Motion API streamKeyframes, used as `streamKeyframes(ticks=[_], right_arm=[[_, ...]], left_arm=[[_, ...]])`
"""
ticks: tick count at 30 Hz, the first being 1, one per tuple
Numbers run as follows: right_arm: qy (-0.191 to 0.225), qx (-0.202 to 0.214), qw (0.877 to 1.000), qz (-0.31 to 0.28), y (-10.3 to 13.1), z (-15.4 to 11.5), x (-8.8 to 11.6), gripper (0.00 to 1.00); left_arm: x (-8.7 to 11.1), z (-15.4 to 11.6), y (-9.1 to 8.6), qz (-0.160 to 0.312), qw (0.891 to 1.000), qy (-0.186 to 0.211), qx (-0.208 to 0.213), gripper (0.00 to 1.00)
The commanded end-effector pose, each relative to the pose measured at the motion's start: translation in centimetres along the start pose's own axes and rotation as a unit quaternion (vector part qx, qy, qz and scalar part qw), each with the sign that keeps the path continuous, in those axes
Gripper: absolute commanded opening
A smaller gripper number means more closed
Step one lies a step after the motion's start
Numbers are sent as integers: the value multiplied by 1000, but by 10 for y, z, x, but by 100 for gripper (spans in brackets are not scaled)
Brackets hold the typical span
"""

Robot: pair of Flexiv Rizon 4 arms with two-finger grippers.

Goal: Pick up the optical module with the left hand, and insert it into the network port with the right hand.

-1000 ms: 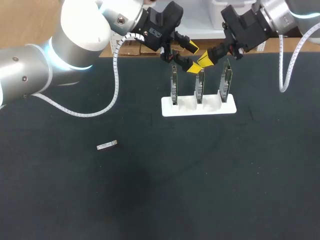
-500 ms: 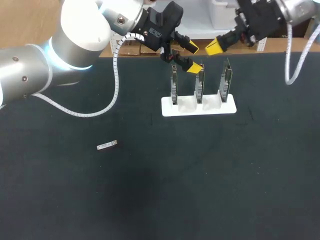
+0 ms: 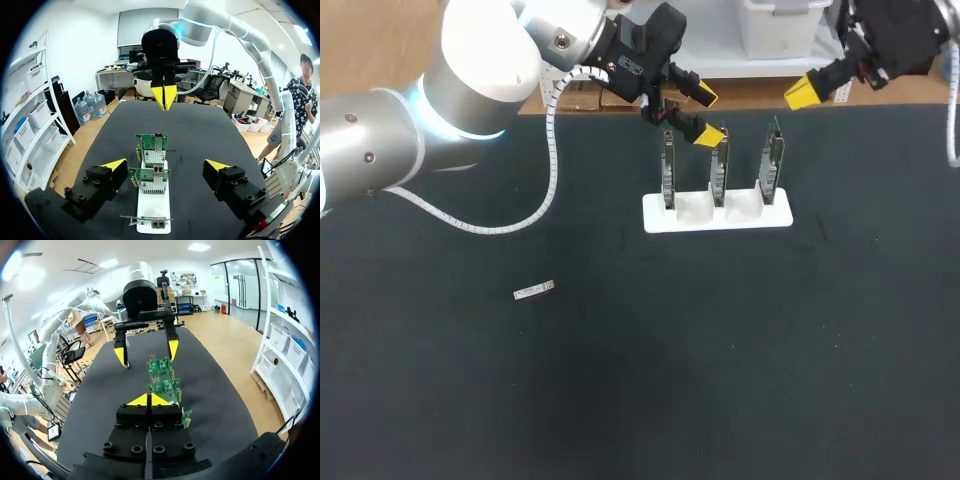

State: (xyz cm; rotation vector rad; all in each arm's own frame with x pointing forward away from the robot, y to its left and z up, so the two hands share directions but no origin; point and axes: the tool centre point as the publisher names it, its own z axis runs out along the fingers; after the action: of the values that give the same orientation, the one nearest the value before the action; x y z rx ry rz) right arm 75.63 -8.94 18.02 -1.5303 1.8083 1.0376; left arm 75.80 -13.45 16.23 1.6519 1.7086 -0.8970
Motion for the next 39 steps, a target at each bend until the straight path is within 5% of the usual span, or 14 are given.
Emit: streamKeyframes(ticks=[1, 39], right_arm=[[-1, 15, 1000, -2, 10, -2, 10, 0], [31, -15, 999, 12, -20, 9, 34, 0]], left_arm=[[0, 0, -1, 1, 1000, 0, -1, 100], [0, 0, -1, 1, 1000, 0, -1, 100]])
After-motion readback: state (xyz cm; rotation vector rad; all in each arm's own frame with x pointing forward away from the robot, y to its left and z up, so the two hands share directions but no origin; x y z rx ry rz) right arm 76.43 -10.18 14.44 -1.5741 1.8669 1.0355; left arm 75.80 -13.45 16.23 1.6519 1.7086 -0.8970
